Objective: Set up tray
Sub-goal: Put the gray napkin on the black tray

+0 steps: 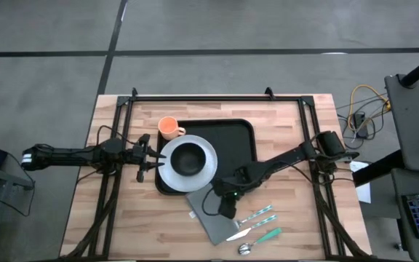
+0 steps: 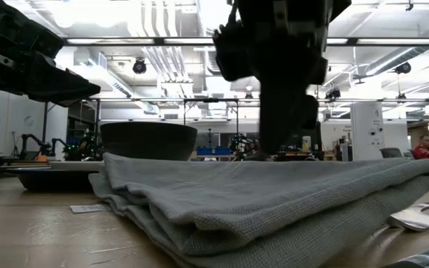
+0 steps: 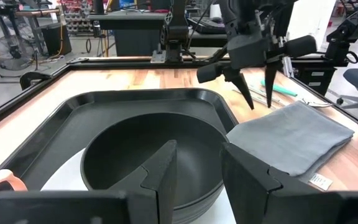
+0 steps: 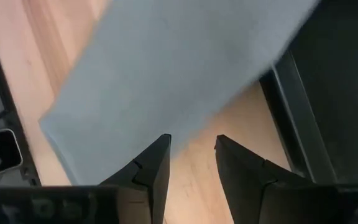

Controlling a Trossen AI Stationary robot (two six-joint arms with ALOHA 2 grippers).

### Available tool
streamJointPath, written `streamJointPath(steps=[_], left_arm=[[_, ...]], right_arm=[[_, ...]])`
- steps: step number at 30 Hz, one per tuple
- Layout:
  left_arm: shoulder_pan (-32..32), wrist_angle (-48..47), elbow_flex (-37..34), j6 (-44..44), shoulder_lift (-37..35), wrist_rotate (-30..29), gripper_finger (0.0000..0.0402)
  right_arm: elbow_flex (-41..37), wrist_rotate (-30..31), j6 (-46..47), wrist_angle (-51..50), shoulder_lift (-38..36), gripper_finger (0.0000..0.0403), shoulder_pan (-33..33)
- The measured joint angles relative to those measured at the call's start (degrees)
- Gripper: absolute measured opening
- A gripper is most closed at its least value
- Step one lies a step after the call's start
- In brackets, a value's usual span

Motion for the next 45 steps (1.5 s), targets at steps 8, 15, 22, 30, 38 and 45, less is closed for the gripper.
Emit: streamJointPath(steps=[8, 15, 22, 30, 38, 45], left_arm=[[0.0, 0.0, 0.0, 0.0, 0.0, 0.0, 0.0105], [0.0, 0.0, 0.0, 0.0, 0.0, 0.0, 0.0105], [0.0, 0.0, 0.0, 0.0, 0.0, 0.0, 0.0105], [0.0, 0.0, 0.0, 0.0, 0.0, 0.0, 0.0105], [0.0, 0.0, 0.0, 0.0, 0.0, 0.0, 0.0105], [0.0, 0.0, 0.0, 0.0, 0.0, 0.0, 0.0105]], right_arm=[[0.0, 0.3, -0.8, -0.2, 0.0, 0.0135, -0.2], [0.0, -1.4, -1.5, -0.2, 0.0, 0.0148, -0.4], [0.0, -5.2, -1.4, -0.6, 0.0, 0.0166, -1.6], [0.1, -5.5, -1.0, -0.5, 0.0, 0.0217, -2.5], [-0.9, -5.3, 2.2, 4.3, 0.0, 0.0263, -2.4], [-1.7, -3.9, 2.4, 6.9, 0.4, 0.0263, -2.4]])
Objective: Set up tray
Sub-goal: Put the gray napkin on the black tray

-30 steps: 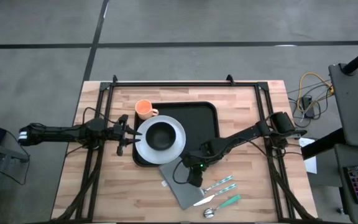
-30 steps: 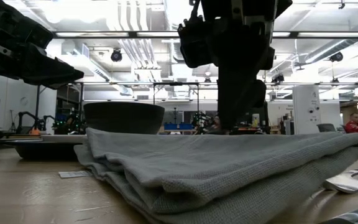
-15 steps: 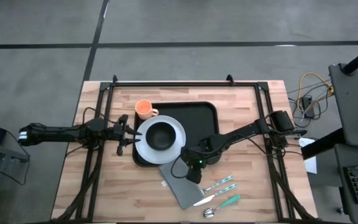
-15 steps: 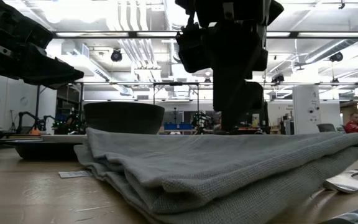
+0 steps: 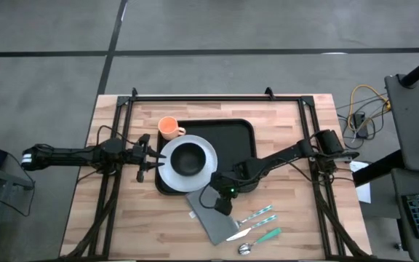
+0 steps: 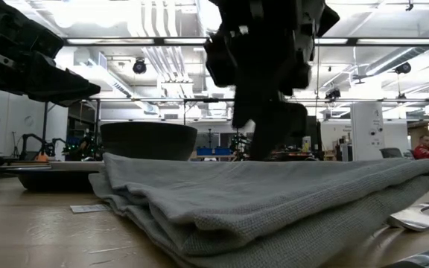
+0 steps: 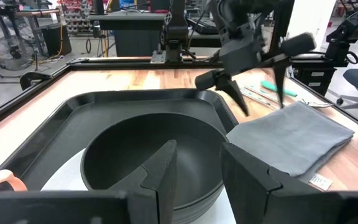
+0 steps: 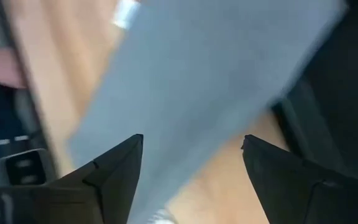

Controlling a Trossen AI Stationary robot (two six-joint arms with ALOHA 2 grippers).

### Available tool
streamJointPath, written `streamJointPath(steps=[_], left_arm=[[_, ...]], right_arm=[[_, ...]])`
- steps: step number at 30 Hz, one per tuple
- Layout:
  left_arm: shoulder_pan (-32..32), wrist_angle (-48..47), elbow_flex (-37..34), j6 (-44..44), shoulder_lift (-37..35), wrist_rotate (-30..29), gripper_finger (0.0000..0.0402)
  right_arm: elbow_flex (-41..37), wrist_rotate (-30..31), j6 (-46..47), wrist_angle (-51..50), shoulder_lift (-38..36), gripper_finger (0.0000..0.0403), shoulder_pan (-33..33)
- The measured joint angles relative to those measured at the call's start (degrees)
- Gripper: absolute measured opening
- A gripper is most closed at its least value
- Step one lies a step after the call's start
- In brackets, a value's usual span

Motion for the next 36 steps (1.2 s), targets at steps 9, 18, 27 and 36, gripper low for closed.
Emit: streamJointPath(steps=[9, 18, 27, 36], left_arm=[[0.0, 0.0, 0.0, 0.0, 0.0, 0.0, 0.0105], [0.0, 0.0, 0.0, 0.0, 0.0, 0.0, 0.0105], [0.0, 0.0, 0.0, 0.0, 0.0, 0.0, 0.0105], [0.0, 0.0, 0.0, 0.0, 0.0, 0.0, 0.0105]], right_arm=[[-0.1, 1.3, 1.2, 1.7, 3.4, 0.0258, 1.1], [-0.1, 2.1, 0.3, 5.1, 5.5, 0.0245, 1.0], [-0.1, 2.3, -1.6, 5.1, 5.5, 0.0146, 1.0], [-0.1, 0.1, -3.8, 5.1, 5.5, 0.0014, 1.0]])
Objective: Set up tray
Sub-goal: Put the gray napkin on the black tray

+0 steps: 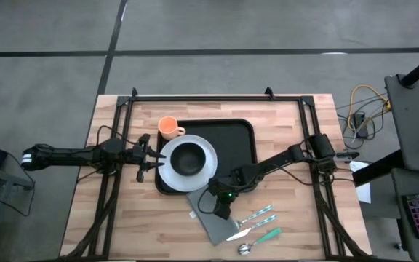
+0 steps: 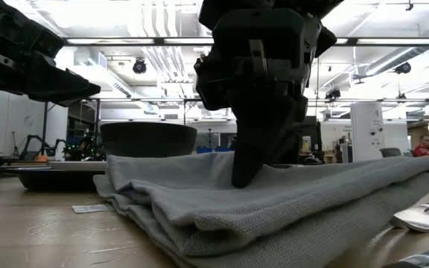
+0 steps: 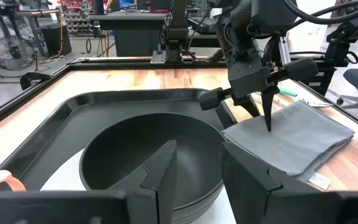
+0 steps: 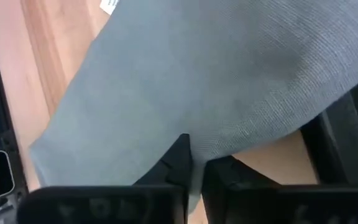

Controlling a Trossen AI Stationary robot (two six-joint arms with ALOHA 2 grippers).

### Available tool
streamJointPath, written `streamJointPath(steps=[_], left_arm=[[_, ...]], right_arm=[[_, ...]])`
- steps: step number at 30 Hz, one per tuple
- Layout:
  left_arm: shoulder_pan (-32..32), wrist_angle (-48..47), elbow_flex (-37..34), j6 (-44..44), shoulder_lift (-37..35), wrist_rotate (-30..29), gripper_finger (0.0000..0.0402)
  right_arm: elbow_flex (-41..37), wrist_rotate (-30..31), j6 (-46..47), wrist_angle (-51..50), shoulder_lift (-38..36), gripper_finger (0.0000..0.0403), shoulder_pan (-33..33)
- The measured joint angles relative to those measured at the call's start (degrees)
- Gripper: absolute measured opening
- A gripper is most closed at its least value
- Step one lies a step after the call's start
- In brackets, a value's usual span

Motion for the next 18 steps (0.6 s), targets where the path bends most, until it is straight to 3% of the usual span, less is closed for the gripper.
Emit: streamJointPath(steps=[10, 18], left_arm=[[0.0, 0.0, 0.0, 0.0, 0.0, 0.0, 0.0105], [0.0, 0.0, 0.0, 0.0, 0.0, 0.0, 0.0105]], right_arm=[[3.7, -1.0, -4.0, -3.2, -0.3, 0.0009, 0.6], [13.5, 9.7, -7.8, -25.1, -0.4, 0.0009, 0.8]])
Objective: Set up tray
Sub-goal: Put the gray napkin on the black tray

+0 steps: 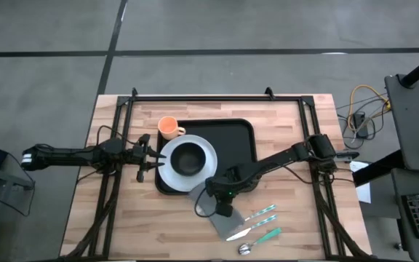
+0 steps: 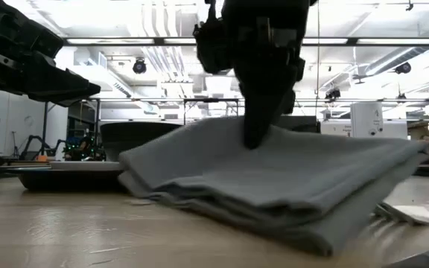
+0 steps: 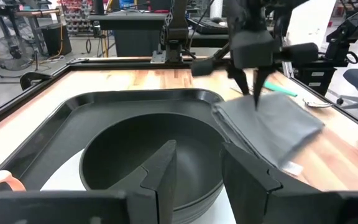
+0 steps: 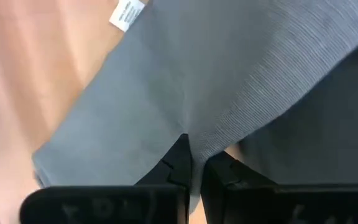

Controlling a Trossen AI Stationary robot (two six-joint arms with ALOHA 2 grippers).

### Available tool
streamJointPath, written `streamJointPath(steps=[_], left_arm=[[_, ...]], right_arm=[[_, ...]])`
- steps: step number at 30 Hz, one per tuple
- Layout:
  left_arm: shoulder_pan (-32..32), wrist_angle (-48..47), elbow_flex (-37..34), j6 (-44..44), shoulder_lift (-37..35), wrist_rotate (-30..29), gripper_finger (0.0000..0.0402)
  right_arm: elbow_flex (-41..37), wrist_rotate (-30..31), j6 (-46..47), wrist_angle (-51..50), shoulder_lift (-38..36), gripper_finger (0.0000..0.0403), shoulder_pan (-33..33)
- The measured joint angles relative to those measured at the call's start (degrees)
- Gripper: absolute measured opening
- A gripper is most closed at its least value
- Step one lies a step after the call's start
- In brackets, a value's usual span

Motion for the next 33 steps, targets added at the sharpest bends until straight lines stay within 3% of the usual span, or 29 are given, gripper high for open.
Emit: streamJointPath(steps=[7, 33], left_arm=[[0.0, 0.0, 0.0, 0.0, 0.0, 0.0, 0.0105], [0.0, 0.0, 0.0, 0.0, 0.7, 0.0, 0.0105]], right_arm=[[3.7, 6.0, -1.3, -4.5, -1.4, 0.0009, -0.4], [3.1, 18.8, 3.5, -7.1, -9.0, 0.0008, -1.7]])
